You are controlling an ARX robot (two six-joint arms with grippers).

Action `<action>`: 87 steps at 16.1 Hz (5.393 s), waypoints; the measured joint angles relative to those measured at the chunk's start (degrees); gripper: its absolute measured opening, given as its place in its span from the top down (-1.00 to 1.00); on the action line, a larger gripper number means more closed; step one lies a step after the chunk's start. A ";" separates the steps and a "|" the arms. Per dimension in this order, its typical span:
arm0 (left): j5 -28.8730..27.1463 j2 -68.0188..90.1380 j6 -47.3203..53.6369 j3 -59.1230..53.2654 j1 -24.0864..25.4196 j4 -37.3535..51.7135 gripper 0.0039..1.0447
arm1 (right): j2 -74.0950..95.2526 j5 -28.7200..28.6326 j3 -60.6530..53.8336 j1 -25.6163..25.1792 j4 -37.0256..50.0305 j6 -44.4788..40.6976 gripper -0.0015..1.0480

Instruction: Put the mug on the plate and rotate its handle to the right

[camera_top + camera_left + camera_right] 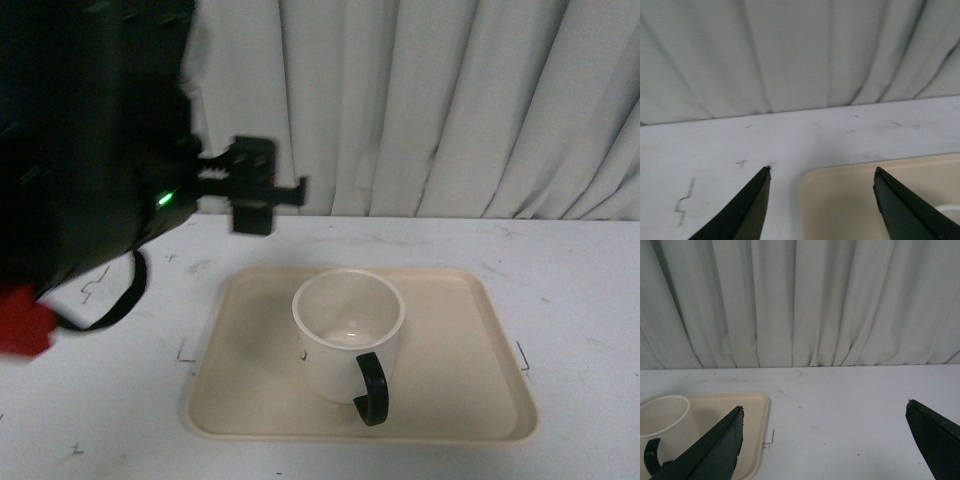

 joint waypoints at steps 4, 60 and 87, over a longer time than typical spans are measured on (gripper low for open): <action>8.22 -19.78 0.87 -24.52 10.45 17.16 0.97 | 0.02 -0.04 0.00 0.00 0.02 0.00 -0.87; 20.76 -97.98 1.09 -40.28 23.41 -42.23 -0.86 | 51.30 -16.92 24.33 3.80 -6.51 -17.25 -0.87; 20.76 -97.98 1.20 -40.28 23.41 -42.23 -0.88 | 120.83 -4.07 83.58 22.99 -29.92 7.32 0.95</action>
